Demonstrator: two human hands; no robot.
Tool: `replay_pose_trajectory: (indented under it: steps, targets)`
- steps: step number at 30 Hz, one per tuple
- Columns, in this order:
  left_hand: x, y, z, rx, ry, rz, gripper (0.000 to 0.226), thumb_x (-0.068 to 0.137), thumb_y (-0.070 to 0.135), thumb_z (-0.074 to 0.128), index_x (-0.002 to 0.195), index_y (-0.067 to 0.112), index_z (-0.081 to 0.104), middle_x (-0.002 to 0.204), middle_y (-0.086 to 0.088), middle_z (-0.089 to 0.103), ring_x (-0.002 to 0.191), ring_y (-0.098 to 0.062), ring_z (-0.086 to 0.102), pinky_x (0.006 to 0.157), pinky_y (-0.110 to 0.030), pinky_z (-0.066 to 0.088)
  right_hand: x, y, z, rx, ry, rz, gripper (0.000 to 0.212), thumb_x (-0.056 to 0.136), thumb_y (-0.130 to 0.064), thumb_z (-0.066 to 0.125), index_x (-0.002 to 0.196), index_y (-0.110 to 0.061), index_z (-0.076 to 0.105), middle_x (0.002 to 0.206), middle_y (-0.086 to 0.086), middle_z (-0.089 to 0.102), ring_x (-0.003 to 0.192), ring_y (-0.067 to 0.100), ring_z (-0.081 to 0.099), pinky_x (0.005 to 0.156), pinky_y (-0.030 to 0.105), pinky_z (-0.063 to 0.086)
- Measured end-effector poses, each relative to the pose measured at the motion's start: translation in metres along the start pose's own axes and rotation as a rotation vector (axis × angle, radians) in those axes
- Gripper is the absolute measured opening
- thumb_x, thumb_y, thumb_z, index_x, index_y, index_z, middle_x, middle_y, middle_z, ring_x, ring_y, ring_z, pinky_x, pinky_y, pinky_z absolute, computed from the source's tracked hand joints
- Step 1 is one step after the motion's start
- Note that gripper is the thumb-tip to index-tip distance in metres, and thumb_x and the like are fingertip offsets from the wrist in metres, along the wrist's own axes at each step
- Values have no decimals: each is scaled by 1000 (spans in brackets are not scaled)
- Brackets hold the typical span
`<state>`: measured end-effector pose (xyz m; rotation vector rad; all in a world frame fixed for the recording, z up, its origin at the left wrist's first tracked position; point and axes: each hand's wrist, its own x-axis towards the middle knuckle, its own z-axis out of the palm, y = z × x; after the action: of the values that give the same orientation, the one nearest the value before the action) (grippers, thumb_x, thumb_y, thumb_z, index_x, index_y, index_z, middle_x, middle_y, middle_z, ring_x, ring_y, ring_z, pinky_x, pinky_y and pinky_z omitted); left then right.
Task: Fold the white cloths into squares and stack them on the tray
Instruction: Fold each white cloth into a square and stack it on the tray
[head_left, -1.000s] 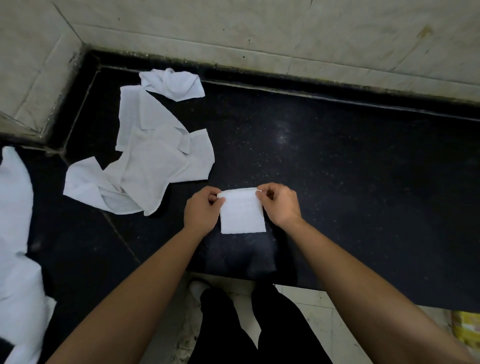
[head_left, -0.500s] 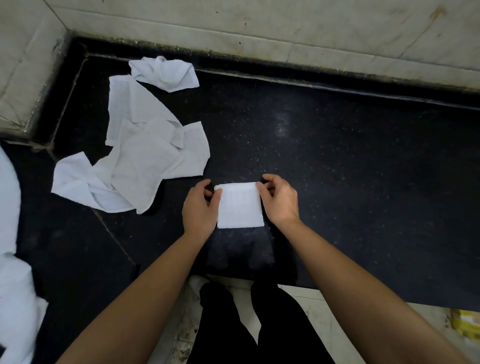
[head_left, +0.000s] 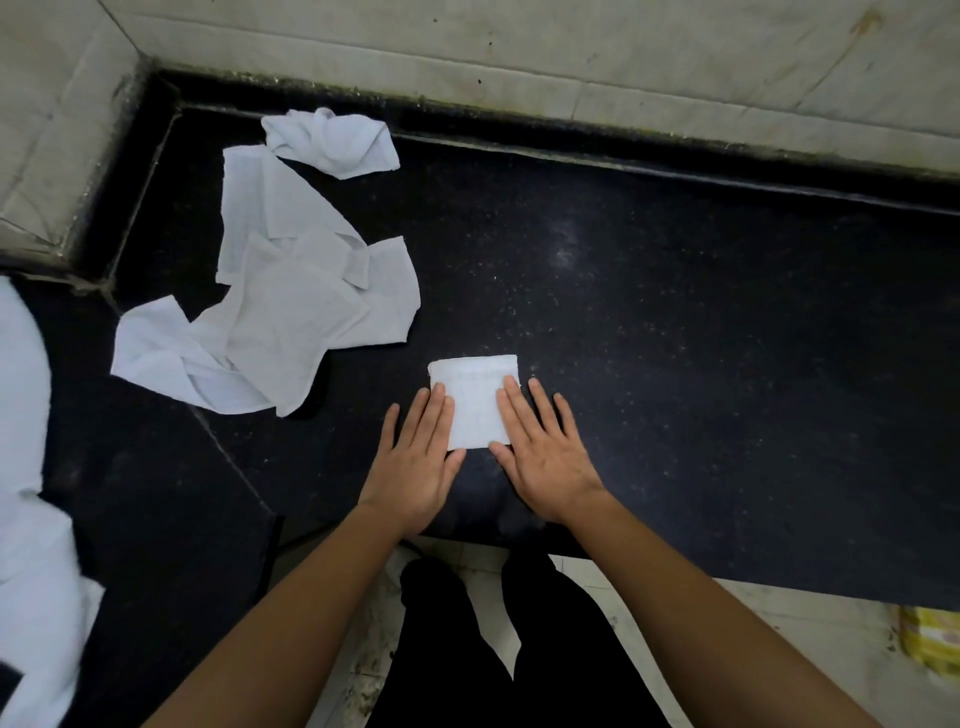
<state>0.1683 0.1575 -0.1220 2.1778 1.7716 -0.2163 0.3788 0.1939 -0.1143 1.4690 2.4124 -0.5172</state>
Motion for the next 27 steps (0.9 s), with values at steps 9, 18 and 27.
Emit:
replay_pose_trajectory:
  steps: [9, 18, 27]
  targets:
    - [29, -8, -44, 59, 26, 66, 67, 101, 46, 8, 157, 9, 13, 166, -8, 1, 153, -24, 1, 120, -54, 15, 15, 5, -37, 77, 77, -2, 67, 106, -50, 13, 159, -14, -7, 166, 2, -18, 152, 25, -17, 124, 46, -7]
    - [42, -14, -41, 112, -112, 59, 69, 99, 47, 2, 157, 10, -5, 166, -6, -11, 153, -22, -7, 122, -52, 6, 23, 12, -32, 136, 44, 66, 70, 105, -55, 15, 159, -16, -6, 166, 3, -16, 153, 27, -12, 125, 48, 0]
    - [-20, 24, -31, -245, 217, -233, 53, 96, 44, 33, 126, 9, 59, 121, -10, 64, 110, -28, 58, 90, -45, 45, -33, -1, -17, 496, 350, 406, 50, 101, -43, 48, 142, -14, 48, 128, 9, 52, 117, 26, 51, 102, 40, 43]
